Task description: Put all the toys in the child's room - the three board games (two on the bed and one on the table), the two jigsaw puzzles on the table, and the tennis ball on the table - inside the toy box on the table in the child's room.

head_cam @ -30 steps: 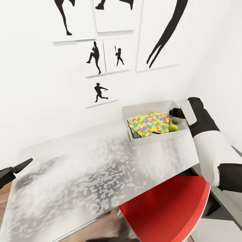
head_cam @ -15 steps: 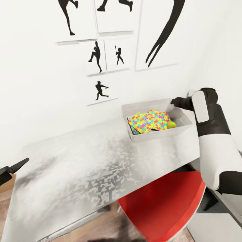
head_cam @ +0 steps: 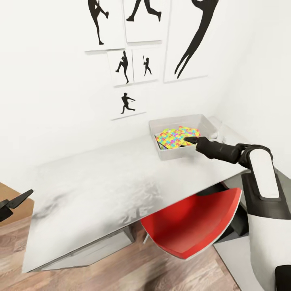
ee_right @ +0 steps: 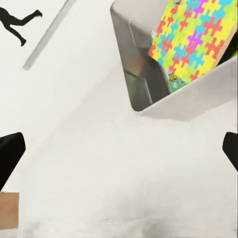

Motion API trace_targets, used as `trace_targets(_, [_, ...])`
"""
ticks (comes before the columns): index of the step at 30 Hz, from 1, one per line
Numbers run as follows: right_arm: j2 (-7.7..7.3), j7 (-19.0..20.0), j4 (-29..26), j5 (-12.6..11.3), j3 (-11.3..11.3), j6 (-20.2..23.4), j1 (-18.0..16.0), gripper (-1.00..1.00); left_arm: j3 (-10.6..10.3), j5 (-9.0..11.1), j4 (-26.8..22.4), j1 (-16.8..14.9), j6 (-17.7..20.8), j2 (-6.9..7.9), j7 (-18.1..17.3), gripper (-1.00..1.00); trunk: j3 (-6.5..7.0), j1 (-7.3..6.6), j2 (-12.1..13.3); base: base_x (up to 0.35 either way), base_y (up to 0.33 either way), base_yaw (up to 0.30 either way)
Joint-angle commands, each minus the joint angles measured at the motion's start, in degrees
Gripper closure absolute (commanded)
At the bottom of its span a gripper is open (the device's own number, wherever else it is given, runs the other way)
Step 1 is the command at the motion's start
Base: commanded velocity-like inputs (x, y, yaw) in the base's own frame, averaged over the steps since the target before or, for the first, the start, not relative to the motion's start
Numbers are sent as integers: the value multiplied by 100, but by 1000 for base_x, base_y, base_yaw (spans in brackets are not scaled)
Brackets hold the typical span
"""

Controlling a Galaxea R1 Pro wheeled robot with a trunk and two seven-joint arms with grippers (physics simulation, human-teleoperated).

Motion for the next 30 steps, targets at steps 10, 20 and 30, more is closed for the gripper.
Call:
trace_targets(10, [-167,2807,-73,-341,-63,17,672,-100,1,3,1,-4,52,4,-18,-100,86,3,-10,-20,88,0])
trace_targets(20, [-315,3162,-75,-327,-82,17,1034,-100,1,2,1,-4,52,4,-18,-100,182,3,-10,0,3,0])
trace_targets(30, [-1003,4267,-81,-298,-588,17,2191,-100,1,-2,1,-4,43,-5,-9,-100,277,3,-10,0,0,-79])
